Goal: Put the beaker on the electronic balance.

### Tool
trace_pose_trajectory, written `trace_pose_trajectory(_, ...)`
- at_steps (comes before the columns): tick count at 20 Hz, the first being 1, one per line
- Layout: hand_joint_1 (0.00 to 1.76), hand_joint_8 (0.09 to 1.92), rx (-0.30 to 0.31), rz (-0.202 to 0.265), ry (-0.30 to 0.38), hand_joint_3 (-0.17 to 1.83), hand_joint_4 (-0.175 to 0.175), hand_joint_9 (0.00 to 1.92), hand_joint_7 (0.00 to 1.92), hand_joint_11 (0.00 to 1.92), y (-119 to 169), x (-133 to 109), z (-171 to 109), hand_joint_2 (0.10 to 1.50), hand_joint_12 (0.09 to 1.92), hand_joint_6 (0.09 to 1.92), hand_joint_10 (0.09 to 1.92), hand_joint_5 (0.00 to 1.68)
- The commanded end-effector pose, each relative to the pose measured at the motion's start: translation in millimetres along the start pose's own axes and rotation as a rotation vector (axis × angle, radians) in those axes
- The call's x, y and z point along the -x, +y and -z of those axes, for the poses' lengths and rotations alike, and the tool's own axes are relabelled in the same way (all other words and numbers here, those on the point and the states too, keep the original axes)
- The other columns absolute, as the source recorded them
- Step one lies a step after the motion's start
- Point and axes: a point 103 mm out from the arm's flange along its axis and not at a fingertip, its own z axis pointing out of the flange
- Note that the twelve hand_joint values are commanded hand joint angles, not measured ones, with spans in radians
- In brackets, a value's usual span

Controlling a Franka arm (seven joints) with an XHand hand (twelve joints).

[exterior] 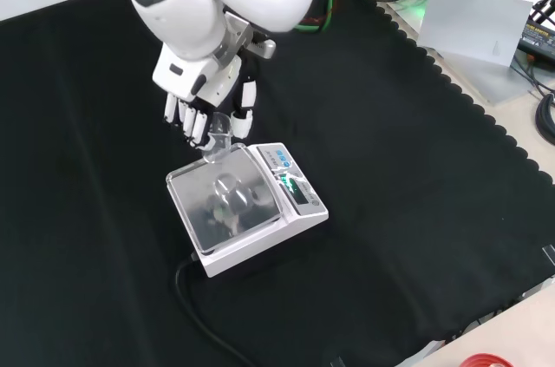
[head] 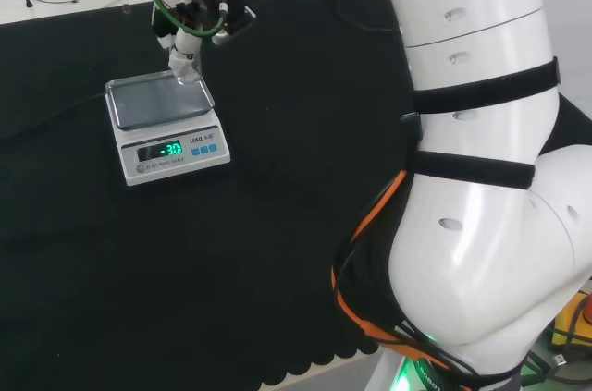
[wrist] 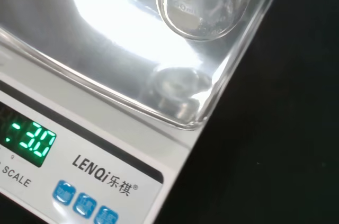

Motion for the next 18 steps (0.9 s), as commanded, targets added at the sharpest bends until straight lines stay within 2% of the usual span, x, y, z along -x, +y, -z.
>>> trace_pose_trajectory(1,1.02,0.72,-0.052,0.05,-0.043,0.01,-0.025,0.98,0.74,0.66,18.9,-22.6,-6.6,1.22,1.23,1.32,0.65,0.77)
trace_pose_trajectory(18,1.02,0.73,-0.102,0.082,-0.07,0.01,-0.03,0.99,0.74,0.67,40.4,-36.5,-16.4,1.22,1.23,1.32,0.66,0.77)
